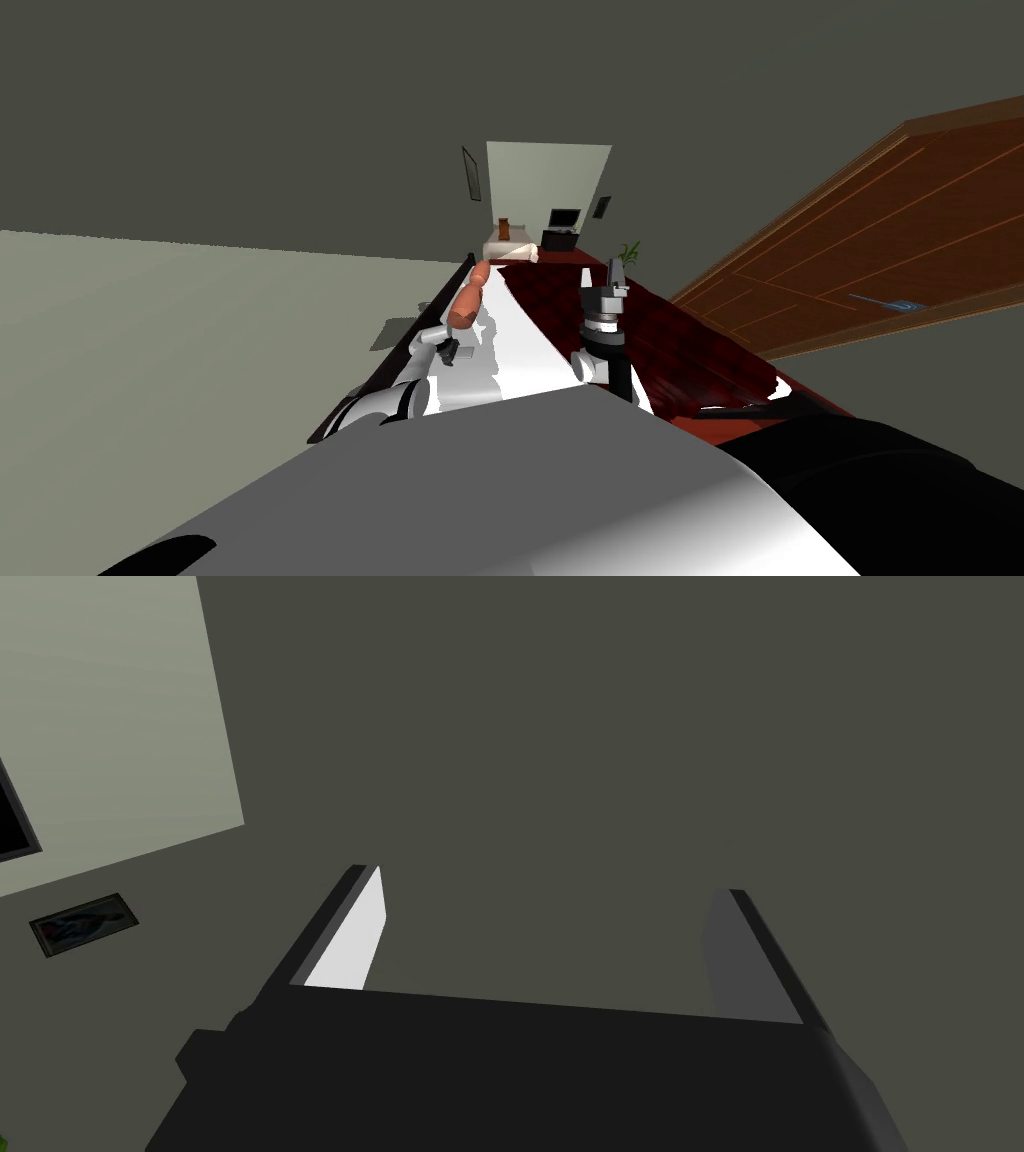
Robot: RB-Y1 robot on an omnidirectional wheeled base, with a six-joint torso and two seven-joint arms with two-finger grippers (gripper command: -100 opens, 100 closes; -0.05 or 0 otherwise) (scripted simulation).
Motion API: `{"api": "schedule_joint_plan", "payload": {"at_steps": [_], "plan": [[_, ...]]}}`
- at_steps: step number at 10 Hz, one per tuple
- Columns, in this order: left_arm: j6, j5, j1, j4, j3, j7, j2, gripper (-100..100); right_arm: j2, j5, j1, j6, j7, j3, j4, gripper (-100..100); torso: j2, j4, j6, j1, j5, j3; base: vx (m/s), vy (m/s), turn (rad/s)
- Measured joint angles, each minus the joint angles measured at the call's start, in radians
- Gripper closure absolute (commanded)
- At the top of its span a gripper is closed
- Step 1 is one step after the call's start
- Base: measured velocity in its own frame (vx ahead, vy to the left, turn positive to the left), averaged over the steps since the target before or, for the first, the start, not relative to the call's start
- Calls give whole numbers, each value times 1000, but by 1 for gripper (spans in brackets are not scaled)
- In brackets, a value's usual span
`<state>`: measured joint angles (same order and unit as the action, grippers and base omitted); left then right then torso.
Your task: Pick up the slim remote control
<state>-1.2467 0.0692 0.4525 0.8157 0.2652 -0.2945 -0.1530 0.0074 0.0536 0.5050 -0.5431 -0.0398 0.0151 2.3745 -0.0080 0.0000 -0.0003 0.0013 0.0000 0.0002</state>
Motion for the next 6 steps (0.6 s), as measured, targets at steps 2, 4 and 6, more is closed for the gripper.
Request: {"api": "schedule_joint_plan", "payload": {"at_steps": [2,4,6], "plan": [[6,0,2,0,0,0,0,100,0,0,0,0,0,0,0,0,0,-1,-1,0,0,0,-3,1,3],[4,0,0,-2,0,0,0,100,0,0,0,0,0,0,0,0,-1,0,0,0,0,0,0,0,0],[5,0,0,-2,0,0,0,0,0,0,0,0,0,0,0,0,-1,0,0,0,0,0,0,0,0]]}}
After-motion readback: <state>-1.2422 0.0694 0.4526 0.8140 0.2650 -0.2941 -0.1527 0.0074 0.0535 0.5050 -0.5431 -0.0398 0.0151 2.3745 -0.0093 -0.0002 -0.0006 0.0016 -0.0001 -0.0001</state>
